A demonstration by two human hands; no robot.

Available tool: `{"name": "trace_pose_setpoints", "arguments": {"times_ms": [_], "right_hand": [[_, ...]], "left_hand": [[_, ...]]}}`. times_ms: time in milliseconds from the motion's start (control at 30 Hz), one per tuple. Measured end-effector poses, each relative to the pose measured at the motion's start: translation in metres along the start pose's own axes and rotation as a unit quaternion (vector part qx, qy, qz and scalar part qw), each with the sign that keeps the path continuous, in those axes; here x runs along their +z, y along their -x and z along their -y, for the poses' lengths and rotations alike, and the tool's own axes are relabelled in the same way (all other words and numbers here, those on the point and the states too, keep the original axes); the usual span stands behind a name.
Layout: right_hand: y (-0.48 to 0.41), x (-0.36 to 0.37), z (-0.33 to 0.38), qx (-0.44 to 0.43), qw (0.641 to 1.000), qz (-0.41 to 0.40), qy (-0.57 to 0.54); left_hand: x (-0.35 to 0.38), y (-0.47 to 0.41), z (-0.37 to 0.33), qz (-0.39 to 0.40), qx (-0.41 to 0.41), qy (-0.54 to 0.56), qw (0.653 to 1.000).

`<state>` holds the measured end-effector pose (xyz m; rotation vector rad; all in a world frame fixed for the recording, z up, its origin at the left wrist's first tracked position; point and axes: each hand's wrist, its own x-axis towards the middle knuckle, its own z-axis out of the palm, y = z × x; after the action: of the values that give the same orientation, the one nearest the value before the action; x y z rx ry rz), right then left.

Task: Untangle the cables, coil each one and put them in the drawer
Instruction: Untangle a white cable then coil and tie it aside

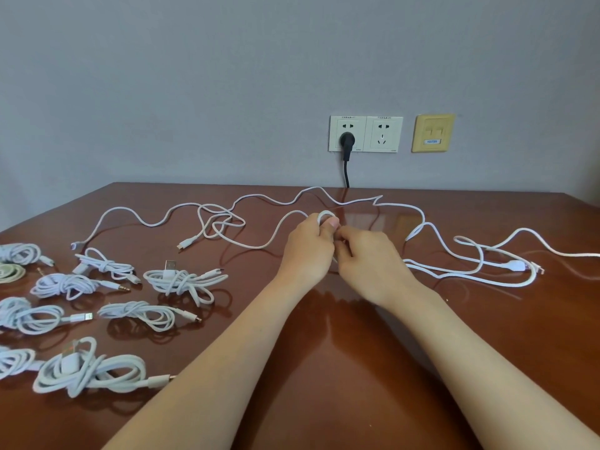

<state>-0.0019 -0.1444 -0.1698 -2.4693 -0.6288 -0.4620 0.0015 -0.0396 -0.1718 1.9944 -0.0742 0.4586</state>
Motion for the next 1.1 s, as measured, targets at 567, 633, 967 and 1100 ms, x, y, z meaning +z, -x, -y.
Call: {"name": "trace_pose_setpoints", "arguments": {"times_ms": [567,633,967,1100], "right_hand": [[0.002,0.001,0.000,-0.008,1.000,0.004,0.027],[0.002,0.000,0.000,-0.005,0.999,0.005,0.031],[0.004,-0.007,0.002,-0.041,0.997,0.021,0.069],[0.002,-0.010,-0.003,-0.044,0.996,0.001,0.080]], "left_hand": [[-0.009,-0.007,-0.002,0.003,-0.182,0.292,0.939],[-0.013,-0.006,-0.009,0.014,-0.206,0.415,0.886],[-0.023,-0.014,-0.006,-0.032,-0.228,0.521,0.822],[-0.034,-0.018,-0.001,-0.042,-0.230,0.510,0.828]]}}
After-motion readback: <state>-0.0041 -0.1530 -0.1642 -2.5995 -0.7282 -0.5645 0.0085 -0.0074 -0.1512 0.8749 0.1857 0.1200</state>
